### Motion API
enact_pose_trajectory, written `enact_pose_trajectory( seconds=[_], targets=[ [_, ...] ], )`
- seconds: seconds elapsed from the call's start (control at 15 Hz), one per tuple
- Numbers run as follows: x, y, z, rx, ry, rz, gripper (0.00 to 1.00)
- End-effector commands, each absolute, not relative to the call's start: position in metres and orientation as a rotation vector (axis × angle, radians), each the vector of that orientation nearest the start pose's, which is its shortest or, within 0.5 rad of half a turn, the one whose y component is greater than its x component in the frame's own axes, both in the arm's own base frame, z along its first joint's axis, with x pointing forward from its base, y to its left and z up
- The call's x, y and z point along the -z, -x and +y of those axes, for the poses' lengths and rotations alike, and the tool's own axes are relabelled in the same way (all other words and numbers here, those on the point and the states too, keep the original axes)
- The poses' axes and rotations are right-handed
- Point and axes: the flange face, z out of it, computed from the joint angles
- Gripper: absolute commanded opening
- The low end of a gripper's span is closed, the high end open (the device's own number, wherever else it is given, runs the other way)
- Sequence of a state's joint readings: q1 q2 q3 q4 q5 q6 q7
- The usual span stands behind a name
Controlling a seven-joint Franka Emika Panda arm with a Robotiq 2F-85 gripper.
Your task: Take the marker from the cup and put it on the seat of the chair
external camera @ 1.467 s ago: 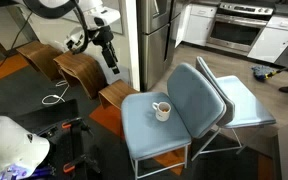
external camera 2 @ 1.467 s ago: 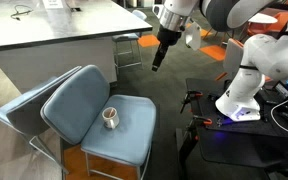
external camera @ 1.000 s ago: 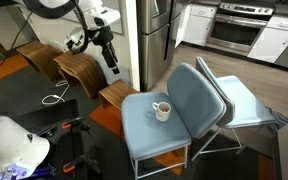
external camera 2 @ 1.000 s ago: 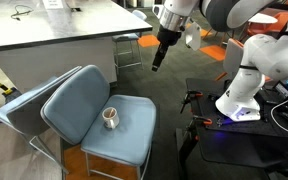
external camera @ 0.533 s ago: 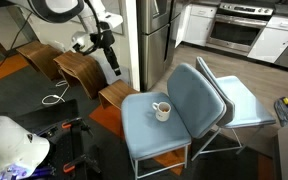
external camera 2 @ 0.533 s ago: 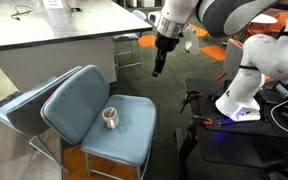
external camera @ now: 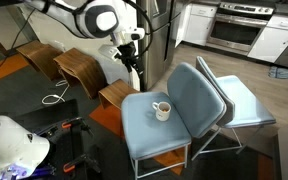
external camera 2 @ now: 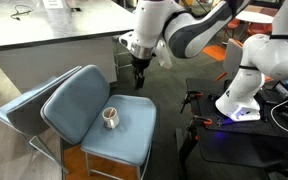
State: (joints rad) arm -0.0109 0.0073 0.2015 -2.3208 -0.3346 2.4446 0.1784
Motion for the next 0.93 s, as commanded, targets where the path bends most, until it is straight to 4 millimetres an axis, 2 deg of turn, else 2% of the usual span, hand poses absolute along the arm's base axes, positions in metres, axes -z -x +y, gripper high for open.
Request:
enact_pose_trajectory(
  seconds=[0.0, 0.07, 0.2, 0.4, 0.6, 0.67, 0.87],
  targets=[
    [-0.319, -0.572, 0.104, 0.159, 3.283, -0.661, 1.00],
    [-0.313, -0.594, 0.101, 0.100, 3.271, -0.706, 1.00],
    [-0.301, -0.625, 0.096, 0.003, 3.252, -0.768, 1.00],
    [-0.283, -0.661, 0.086, -0.170, 3.243, -0.864, 1.00],
    [-0.270, -0.678, 0.087, -0.306, 3.214, -1.008, 1.00],
    [-0.269, -0.668, 0.084, -0.214, 3.226, -0.921, 1.00],
    [-0.264, -0.671, 0.086, -0.226, 3.218, -0.934, 1.00]
  ],
)
